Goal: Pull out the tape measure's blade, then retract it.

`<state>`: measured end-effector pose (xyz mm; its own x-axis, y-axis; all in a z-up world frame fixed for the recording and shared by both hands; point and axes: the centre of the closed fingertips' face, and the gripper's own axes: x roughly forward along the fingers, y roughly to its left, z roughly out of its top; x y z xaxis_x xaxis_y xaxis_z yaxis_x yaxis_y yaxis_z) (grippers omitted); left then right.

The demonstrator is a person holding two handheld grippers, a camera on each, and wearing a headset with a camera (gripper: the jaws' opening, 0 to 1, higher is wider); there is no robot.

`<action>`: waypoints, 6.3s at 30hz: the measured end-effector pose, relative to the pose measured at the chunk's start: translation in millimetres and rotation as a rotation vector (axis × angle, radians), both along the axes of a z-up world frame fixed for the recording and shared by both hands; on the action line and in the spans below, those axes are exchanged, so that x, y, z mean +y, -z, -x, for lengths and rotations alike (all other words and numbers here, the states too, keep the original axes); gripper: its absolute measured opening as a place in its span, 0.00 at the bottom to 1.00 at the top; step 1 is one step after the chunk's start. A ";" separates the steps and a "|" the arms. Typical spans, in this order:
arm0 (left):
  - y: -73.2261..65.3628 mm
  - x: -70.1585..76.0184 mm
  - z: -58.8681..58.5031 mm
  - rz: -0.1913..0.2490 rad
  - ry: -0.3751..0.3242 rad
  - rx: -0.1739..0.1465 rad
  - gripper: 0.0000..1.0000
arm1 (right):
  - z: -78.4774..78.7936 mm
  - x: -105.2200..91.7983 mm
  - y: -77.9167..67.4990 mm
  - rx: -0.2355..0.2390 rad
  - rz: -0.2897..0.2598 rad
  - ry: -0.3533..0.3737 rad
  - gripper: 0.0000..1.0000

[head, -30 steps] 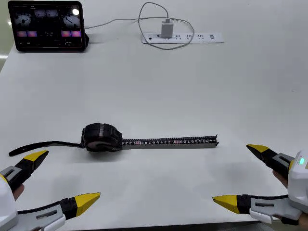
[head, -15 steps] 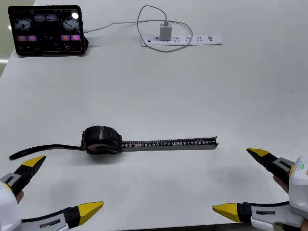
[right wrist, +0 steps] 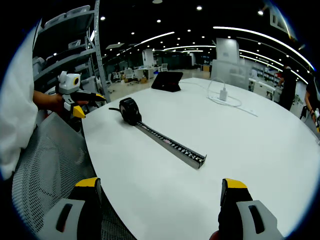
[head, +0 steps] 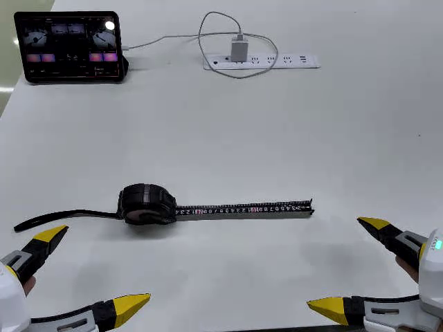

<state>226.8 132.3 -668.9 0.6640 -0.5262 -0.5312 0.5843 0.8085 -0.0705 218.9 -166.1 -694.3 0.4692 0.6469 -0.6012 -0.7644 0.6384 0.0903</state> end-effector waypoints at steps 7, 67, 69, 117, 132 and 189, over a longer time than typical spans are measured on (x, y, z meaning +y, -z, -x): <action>-2.4 -0.6 -1.2 0.004 -0.005 -0.005 0.99 | -0.8 1.2 -0.9 0.000 -0.004 -0.003 0.99; 10.2 -33.4 -71.9 0.048 -0.092 -0.003 0.94 | -17.2 -5.8 -3.8 -0.021 0.014 0.001 0.98; 9.9 -33.6 -75.0 0.058 -0.106 -0.005 0.94 | -18.1 -6.7 -4.4 -0.023 0.016 0.001 0.98; 30.2 -45.7 -90.9 0.193 -0.285 0.060 0.91 | -31.4 -12.0 -8.8 -0.043 0.016 0.014 0.92; 40.4 -37.6 -99.1 0.089 -0.396 0.043 0.79 | -38.5 -15.6 -10.6 -0.055 0.027 0.006 0.87; 53.2 -21.9 -106.9 0.059 -0.544 0.116 0.62 | -78.9 -9.2 -1.4 -0.067 0.137 -0.154 0.61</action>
